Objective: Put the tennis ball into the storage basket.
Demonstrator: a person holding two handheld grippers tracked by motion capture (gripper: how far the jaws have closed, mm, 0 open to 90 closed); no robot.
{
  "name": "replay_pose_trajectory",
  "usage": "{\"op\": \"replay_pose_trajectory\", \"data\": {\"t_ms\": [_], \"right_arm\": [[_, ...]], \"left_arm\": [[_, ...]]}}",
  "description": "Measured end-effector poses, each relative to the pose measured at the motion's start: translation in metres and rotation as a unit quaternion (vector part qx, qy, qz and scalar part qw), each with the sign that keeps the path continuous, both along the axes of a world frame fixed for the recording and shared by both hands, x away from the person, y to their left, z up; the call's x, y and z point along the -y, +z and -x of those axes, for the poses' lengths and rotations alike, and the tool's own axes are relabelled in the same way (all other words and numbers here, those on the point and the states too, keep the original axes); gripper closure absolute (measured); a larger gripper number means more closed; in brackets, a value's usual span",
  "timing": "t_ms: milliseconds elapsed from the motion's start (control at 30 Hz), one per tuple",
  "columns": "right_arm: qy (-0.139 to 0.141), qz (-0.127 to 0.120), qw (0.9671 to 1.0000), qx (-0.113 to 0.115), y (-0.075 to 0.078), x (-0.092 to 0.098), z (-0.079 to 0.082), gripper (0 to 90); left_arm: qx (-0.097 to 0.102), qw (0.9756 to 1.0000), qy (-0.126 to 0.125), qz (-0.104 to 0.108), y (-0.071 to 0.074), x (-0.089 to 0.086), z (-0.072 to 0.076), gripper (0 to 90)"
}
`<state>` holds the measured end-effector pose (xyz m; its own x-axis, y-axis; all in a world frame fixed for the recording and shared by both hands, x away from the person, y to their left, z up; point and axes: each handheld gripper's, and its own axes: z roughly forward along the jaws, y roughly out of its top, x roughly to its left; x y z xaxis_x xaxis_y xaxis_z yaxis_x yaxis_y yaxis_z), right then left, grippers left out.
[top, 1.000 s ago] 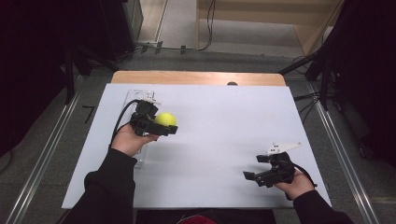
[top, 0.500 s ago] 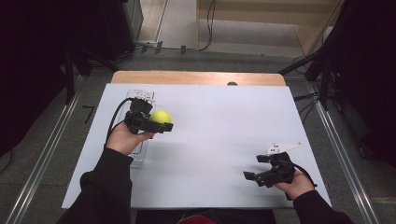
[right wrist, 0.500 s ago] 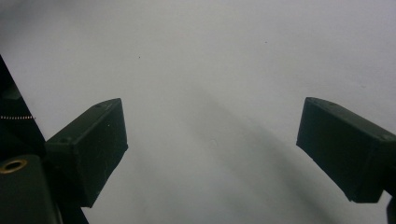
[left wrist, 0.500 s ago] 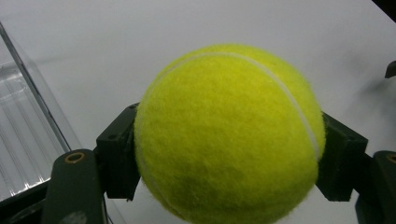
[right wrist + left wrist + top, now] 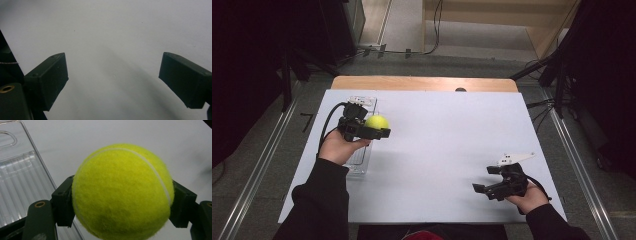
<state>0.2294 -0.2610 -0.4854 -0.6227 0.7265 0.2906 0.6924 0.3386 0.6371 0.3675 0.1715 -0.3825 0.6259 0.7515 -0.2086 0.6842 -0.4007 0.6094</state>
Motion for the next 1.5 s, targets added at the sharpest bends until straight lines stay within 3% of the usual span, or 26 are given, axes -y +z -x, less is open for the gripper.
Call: {"op": "replay_pose_trajectory", "data": {"t_ms": [267,400,1367,1500], "right_arm": [[0.000,0.000,1.0000,0.000,0.000,0.000,0.000,6.8],[0.000,0.001,1.0000,0.000,0.000,0.000,0.000,6.8],[-0.001,0.000,1.0000,0.000,0.000,0.000,0.000,6.8],[0.000,0.001,1.0000,0.001,0.000,0.000,0.000,6.8]], "left_arm": [[0.011,0.9995,0.024,-0.014,0.003,-0.008,-0.001,25.7],[0.005,0.9993,0.035,-0.007,0.003,-0.011,-0.002,25.7],[0.004,0.9954,0.095,-0.014,0.001,-0.045,-0.009,25.7],[0.017,0.9939,0.107,-0.017,0.000,-0.045,-0.011,25.7]]}}
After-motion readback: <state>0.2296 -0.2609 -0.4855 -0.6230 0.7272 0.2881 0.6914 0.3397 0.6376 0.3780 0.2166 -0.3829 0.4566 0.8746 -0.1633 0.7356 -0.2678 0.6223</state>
